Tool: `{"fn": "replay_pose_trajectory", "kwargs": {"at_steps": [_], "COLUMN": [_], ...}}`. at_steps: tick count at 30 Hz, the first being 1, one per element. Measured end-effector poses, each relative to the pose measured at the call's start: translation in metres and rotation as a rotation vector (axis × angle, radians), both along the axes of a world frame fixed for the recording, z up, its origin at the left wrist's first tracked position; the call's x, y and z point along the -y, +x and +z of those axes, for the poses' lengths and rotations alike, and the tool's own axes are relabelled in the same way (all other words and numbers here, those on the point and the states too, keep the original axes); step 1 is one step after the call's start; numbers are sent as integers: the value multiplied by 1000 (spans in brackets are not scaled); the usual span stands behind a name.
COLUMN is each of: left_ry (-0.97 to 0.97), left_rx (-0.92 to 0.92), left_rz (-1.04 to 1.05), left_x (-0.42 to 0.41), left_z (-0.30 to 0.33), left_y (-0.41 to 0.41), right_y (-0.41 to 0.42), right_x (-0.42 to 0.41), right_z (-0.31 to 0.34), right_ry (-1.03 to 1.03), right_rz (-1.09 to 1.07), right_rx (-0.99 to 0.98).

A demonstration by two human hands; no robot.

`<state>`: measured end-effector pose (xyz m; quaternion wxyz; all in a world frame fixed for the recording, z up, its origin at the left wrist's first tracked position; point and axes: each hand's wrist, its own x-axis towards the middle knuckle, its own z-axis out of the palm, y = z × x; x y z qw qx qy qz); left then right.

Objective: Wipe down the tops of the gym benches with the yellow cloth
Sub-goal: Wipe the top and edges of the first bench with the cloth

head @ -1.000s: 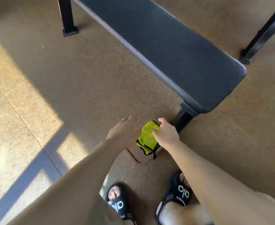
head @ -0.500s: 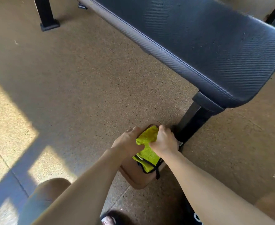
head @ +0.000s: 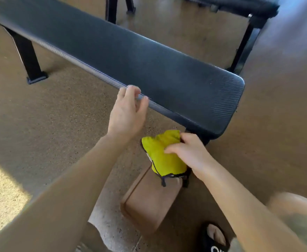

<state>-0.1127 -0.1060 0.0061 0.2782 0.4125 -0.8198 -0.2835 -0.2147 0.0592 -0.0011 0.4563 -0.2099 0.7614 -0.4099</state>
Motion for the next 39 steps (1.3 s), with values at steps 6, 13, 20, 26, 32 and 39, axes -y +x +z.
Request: {"fn": "replay_pose_trajectory", "kwargs": {"at_steps": [6,13,20,26,32,39], "left_ry": [2,65,-8,-128,-171,-218], "left_rx": [150,369,348,279,268,242], "left_rz": [-216,-283,-155,-34,-24,-10], "left_x": [3,3,14,10,11,8], "left_z": [22,-11,-24,-46,-51,-56], "left_y": [-59,-85,-96,-105,-104,-101], "right_y": [-65,-68,-70,-74,-171,-82], "right_x": [-7,17,32,42,90,39], "right_z": [101,56,9,-15,-14,-14], "right_ry": [-355,65,203,319,345,259], "right_rz": [-339,219,160,231,202,149], "right_rx": [-439,-1105,-1131,-1162,-1157,-1175]}}
